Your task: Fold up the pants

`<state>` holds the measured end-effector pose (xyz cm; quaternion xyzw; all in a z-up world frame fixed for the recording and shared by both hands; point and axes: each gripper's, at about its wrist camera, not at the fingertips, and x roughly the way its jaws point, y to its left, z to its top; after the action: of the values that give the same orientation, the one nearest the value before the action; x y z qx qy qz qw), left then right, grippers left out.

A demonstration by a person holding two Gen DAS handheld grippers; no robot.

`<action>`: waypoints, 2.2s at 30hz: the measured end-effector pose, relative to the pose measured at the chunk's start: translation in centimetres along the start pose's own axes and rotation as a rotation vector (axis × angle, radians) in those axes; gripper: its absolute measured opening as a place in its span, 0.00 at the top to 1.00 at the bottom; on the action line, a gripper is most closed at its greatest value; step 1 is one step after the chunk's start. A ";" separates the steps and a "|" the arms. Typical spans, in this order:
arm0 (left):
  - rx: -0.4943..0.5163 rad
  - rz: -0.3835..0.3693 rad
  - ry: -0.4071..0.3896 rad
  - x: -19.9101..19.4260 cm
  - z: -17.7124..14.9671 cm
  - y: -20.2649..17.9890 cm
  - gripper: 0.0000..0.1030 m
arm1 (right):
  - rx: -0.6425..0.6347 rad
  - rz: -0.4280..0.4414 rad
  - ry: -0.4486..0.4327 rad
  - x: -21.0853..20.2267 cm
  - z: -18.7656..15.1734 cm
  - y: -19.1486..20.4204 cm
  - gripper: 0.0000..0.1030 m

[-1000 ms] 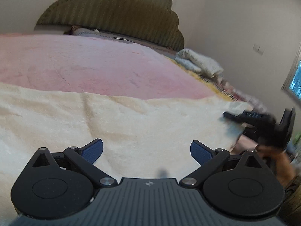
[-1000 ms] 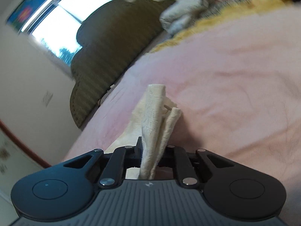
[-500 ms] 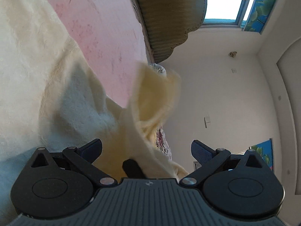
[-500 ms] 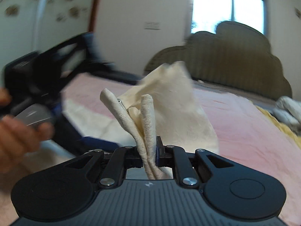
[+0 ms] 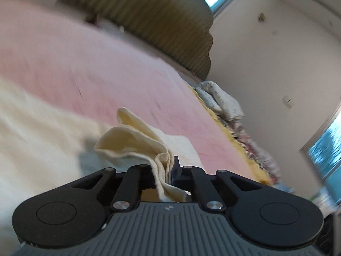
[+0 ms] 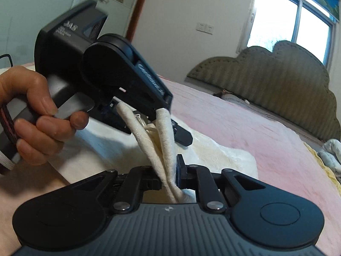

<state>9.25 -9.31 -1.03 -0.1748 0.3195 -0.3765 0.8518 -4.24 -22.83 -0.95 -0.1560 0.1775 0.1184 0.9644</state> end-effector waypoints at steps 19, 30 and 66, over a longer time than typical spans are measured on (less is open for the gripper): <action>0.109 0.423 0.002 -5.4 0.5 5.6 0.50 | -0.171 0.311 0.115 4.9 4.3 8.2 0.83; 0.223 0.487 0.022 -4.6 0.2 4.4 0.68 | 0.119 0.054 0.244 4.9 3.4 -4.4 0.45; -0.172 0.237 -0.083 -14.3 1.2 6.1 0.35 | -0.231 0.217 0.039 3.1 4.1 8.1 0.66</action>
<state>5.95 5.55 2.42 -0.2235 0.3336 -0.2373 0.8846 -2.49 -13.43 -0.52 -0.2483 0.1974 0.2386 0.9179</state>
